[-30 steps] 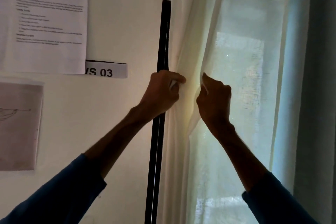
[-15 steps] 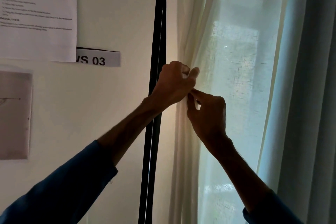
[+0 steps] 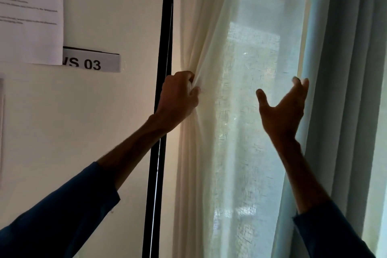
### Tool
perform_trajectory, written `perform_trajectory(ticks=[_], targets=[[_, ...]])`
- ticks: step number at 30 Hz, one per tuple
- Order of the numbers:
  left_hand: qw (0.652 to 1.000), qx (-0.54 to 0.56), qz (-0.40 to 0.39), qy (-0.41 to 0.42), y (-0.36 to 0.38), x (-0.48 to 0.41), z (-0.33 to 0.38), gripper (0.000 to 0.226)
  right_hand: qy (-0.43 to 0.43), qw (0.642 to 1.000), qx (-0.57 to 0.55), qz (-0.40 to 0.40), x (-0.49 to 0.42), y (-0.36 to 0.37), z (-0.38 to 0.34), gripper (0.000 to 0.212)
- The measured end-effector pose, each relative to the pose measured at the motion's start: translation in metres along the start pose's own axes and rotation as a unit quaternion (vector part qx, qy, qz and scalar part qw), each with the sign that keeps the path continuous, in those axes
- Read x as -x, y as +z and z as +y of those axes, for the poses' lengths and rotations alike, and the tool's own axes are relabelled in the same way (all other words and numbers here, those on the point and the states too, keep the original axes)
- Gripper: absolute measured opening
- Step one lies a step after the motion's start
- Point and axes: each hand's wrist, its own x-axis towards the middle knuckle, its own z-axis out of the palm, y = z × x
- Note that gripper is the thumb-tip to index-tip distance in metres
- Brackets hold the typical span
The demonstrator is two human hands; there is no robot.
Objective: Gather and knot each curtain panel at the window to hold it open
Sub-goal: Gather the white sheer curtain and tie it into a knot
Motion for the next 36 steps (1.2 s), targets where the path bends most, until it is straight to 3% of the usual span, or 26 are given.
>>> perform_trajectory(ticks=[4,7,10,12,16,21,28,31,34,36], targets=[[1.0,-0.001,0.001,0.02,0.0,0.001,-0.003,0.025,0.087,0.986,-0.033,-0.136,-0.011,0.005,0.001,0.104],[0.999,-0.009,0.005,0.031,0.0,0.0,-0.004,0.023,0.074,0.98,-0.046,-0.18,-0.004,0.014,-0.018,0.09],[0.999,-0.024,0.006,0.041,0.002,0.001,-0.008,0.018,-0.011,0.988,-0.023,-0.152,0.008,0.036,-0.042,0.059],[0.998,-0.028,0.01,0.052,0.001,0.002,-0.011,0.012,-0.057,0.983,-0.019,-0.174,0.017,0.047,-0.063,0.067],[0.997,-0.004,0.011,0.076,-0.008,0.004,-0.019,0.03,-0.145,0.969,-0.031,-0.2,0.033,0.059,-0.105,0.079],[0.995,-0.038,0.022,0.092,-0.027,-0.002,-0.036,0.032,-0.24,0.945,-0.025,-0.219,0.049,0.076,-0.147,0.068],[0.993,-0.042,0.0,0.11,-0.037,-0.001,-0.045,0.035,-0.193,0.954,-0.089,-0.212,0.076,0.075,-0.126,0.083],[0.994,0.016,0.0,0.108,-0.031,0.01,-0.024,0.05,-0.191,0.96,-0.081,-0.19,0.091,0.07,-0.11,0.084],[0.992,0.11,0.014,0.066,-0.02,0.023,-0.003,0.068,-0.202,0.96,-0.094,-0.168,0.098,0.064,-0.092,0.079],[0.992,0.126,0.014,0.016,-0.009,0.026,0.004,0.063,-0.201,0.963,-0.095,-0.154,0.099,0.058,-0.081,0.072]])
